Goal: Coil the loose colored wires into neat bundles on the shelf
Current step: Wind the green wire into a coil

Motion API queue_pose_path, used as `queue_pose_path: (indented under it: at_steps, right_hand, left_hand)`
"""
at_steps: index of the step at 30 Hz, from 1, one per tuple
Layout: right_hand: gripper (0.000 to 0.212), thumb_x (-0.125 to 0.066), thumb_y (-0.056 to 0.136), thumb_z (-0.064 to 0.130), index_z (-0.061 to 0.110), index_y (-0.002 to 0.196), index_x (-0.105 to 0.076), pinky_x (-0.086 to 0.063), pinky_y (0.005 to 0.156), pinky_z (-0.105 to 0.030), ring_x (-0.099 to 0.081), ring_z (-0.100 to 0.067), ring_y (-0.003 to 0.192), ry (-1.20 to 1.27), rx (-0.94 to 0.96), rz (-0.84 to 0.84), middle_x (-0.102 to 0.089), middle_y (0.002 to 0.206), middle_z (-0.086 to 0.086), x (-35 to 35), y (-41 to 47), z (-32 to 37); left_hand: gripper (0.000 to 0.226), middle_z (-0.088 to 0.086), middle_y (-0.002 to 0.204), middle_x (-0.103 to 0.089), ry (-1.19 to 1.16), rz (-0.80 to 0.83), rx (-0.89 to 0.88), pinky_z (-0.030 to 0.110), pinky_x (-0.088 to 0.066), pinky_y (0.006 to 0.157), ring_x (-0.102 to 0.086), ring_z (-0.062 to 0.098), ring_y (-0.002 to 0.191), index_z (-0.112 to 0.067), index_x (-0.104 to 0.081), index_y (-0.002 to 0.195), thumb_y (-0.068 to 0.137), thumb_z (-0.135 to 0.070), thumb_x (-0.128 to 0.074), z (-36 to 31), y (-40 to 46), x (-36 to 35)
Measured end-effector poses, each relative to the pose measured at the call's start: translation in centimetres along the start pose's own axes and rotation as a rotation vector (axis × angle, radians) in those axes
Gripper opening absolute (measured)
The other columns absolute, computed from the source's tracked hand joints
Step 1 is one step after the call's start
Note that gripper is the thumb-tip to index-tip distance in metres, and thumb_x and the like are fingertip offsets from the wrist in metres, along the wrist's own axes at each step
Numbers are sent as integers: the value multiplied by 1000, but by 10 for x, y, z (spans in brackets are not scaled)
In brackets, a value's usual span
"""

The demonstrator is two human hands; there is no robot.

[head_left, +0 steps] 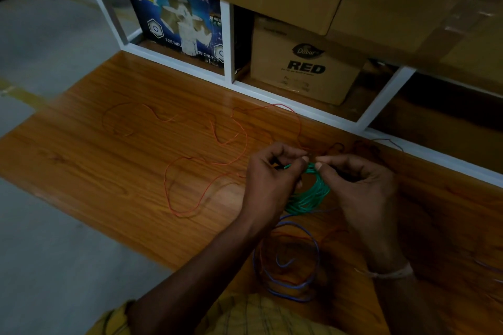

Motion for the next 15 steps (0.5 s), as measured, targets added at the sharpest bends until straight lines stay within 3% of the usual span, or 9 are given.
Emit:
queue_pose_path:
  at_steps: [15]
  right_hand:
    - [11, -78, 87, 7, 16, 93, -81, -61, 77, -29, -76, -10, 88, 4, -9, -18, -80, 89, 6, 2, -2, -5]
  left_hand:
    - [3, 0, 75, -68, 33, 13, 14, 24, -50, 55, -64, 9, 57, -8, -76, 97, 94, -7, -75, 3, -3, 0]
Point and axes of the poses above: each hand's wrist, its own y-axis towards the middle knuckle, its own x-axis out of the back of the hand, z = x × y, the point moved 6 cm from there along y, towards the middle knuckle
